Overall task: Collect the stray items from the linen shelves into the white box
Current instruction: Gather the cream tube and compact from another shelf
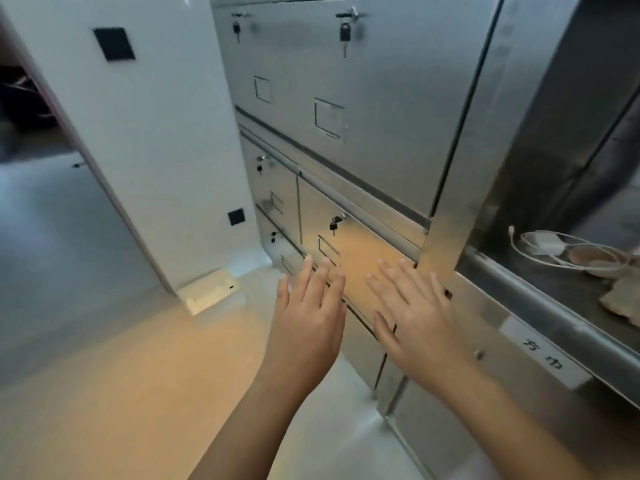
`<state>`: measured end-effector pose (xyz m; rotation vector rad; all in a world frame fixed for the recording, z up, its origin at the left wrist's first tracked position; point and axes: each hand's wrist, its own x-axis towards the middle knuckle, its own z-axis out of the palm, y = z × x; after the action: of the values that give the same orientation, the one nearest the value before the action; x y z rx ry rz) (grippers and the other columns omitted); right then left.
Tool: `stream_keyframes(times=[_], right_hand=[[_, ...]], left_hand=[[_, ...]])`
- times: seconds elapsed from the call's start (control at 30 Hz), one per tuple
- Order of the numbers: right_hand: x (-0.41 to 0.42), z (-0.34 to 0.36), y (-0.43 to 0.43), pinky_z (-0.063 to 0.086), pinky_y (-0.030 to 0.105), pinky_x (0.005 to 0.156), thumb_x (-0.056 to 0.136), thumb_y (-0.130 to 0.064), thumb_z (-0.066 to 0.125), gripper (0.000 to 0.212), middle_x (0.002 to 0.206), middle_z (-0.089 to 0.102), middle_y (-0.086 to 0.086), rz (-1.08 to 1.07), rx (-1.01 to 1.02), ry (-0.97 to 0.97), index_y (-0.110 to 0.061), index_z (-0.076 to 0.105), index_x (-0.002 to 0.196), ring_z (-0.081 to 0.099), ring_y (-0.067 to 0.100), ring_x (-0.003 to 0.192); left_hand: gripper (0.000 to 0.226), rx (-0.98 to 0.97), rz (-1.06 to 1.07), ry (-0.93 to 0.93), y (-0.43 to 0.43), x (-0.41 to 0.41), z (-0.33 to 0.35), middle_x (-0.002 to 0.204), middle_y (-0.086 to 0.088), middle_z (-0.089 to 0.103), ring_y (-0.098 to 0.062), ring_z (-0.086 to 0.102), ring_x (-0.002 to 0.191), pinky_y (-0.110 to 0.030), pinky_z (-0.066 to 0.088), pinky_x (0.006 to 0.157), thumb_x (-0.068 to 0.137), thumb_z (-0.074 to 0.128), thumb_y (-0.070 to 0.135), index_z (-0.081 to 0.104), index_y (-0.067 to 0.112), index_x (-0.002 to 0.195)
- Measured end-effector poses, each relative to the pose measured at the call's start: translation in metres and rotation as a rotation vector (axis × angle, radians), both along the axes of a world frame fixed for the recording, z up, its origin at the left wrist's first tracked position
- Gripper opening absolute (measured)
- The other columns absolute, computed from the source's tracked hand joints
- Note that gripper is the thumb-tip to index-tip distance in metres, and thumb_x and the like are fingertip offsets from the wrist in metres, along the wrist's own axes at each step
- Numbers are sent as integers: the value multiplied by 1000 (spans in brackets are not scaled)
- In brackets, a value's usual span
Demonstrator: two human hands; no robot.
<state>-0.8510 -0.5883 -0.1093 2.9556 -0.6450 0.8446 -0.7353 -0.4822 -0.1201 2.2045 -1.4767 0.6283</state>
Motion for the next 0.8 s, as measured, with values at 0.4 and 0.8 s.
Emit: stream_keyframes(times=[0.4, 0.8], right_hand=[[125, -1, 182, 41, 63, 87, 68, -5, 77, 46, 122, 61, 17, 477, 14, -38, -4, 65, 112, 55, 40, 114], [213, -5, 302, 46, 59, 86, 65, -5, 77, 45, 119, 62, 15, 928, 5, -19, -5, 66, 109, 58, 38, 110]], left_hand=[[38, 48, 507, 46, 222, 58, -6, 123, -20, 59, -40, 51, 118, -65, 40, 87, 77, 71, 13, 64, 1, 112], [52, 47, 946, 140, 349, 80, -20, 127, -11, 59, -32, 51, 122, -61, 41, 88, 93, 25, 34, 63, 8, 117]])
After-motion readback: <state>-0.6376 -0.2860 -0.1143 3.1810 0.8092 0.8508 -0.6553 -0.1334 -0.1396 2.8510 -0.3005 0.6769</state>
